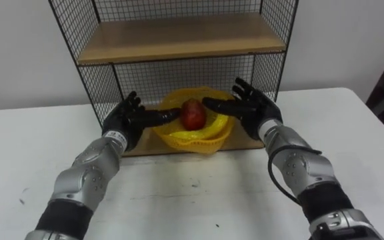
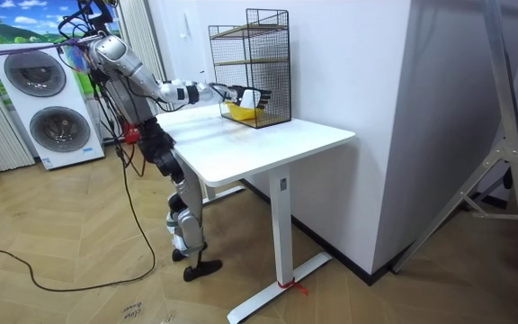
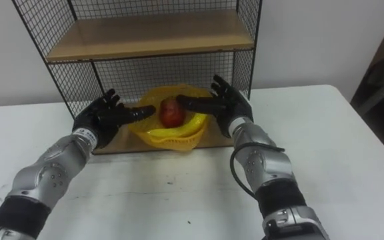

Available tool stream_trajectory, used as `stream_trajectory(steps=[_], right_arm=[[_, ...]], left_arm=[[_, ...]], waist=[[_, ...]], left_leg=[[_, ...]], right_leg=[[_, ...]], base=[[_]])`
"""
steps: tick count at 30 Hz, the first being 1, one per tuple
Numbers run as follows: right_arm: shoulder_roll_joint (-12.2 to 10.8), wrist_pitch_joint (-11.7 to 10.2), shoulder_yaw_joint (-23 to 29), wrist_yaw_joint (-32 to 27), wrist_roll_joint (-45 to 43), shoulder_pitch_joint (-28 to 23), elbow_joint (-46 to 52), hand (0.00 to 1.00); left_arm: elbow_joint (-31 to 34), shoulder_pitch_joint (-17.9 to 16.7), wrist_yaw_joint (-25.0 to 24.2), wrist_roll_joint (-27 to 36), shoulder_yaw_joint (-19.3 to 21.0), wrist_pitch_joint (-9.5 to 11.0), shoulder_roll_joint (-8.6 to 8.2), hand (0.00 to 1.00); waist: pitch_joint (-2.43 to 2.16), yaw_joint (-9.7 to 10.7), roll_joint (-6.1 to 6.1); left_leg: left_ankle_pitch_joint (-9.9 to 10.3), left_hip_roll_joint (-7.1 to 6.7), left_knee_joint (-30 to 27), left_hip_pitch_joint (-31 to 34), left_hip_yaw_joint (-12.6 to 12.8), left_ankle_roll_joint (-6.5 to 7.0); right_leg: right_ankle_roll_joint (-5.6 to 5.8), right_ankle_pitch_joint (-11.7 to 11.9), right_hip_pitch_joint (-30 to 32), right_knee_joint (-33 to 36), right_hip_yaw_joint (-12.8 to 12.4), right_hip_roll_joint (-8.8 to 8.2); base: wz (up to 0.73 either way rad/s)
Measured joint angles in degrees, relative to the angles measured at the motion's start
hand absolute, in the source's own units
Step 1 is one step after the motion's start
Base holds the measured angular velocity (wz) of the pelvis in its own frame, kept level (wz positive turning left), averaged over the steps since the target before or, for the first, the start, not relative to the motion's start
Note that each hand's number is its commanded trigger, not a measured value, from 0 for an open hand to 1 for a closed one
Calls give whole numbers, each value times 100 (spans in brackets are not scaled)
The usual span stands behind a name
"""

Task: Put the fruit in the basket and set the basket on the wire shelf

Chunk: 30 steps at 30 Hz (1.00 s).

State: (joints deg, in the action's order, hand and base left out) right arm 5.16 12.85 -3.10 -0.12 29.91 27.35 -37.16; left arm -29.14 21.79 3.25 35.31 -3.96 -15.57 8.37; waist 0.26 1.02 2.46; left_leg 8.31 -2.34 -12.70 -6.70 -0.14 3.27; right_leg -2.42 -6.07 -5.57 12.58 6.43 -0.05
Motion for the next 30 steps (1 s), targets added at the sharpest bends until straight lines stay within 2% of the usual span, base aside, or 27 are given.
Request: stream_trajectory(steps=[6,9,10,15,18,21,26,28,30], right_arm=[[64,187,60,137,-16,0,4,0],[96,262,72,150,-9,0,152,0],[134,283,72,158,-12,0,288,0],[242,290,78,221,-91,-3,909,0],[268,288,118,281,-101,-4,1177,0],[347,287,148,359,-598,-199,1674,0],[387,284,256,536,-897,-872,2690,0],[421,284,258,624,-908,-1194,3080,0],[449,284,257,684,-1007,-1345,3206,0]], left_arm=[[4,1,-188,-183,462,-198,49,0],[115,2,-269,-234,505,-317,56,0],[206,2,-271,-232,533,-324,56,0],[642,2,-280,-244,659,-324,61,0],[850,2,-285,-237,738,-321,62,0],[1207,-23,-349,-445,737,-321,61,0],[2080,-467,-371,-566,771,-281,61,0],[2416,-813,-387,-647,770,-279,61,0],[2618,-1010,-419,-673,769,-278,61,0]], waist=[[-3,-8,4],[-11,-11,16],[-29,-16,31],[-37,-49,28],[-55,-63,-12],[-56,-109,-96],[-60,-118,-153],[-70,-97,-185],[-72,-105,-222]], left_leg=[[15,-7,-2,27,-11,-25],[16,-8,-11,63,-12,-24],[13,-9,-11,94,-12,-20],[-10,-9,3,109,3,3],[-9,-8,7,103,2,2],[-13,-4,11,107,-6,-3],[-6,-1,17,108,-2,-14],[3,3,21,106,1,-30],[2,11,34,96,29,-33]], right_leg=[[7,-13,62,9,13,-6],[8,-13,92,10,11,-8],[3,-9,92,9,9,-9],[-15,8,158,28,-14,-7],[4,-10,139,22,-10,-7],[-12,1,156,9,-14,0],[34,-28,155,4,-22,0],[35,-31,155,6,-18,2],[34,-32,157,9,-30,6]], base=[[0],[0],[0],[-1],[0],[0],[0],[0],[-5]])
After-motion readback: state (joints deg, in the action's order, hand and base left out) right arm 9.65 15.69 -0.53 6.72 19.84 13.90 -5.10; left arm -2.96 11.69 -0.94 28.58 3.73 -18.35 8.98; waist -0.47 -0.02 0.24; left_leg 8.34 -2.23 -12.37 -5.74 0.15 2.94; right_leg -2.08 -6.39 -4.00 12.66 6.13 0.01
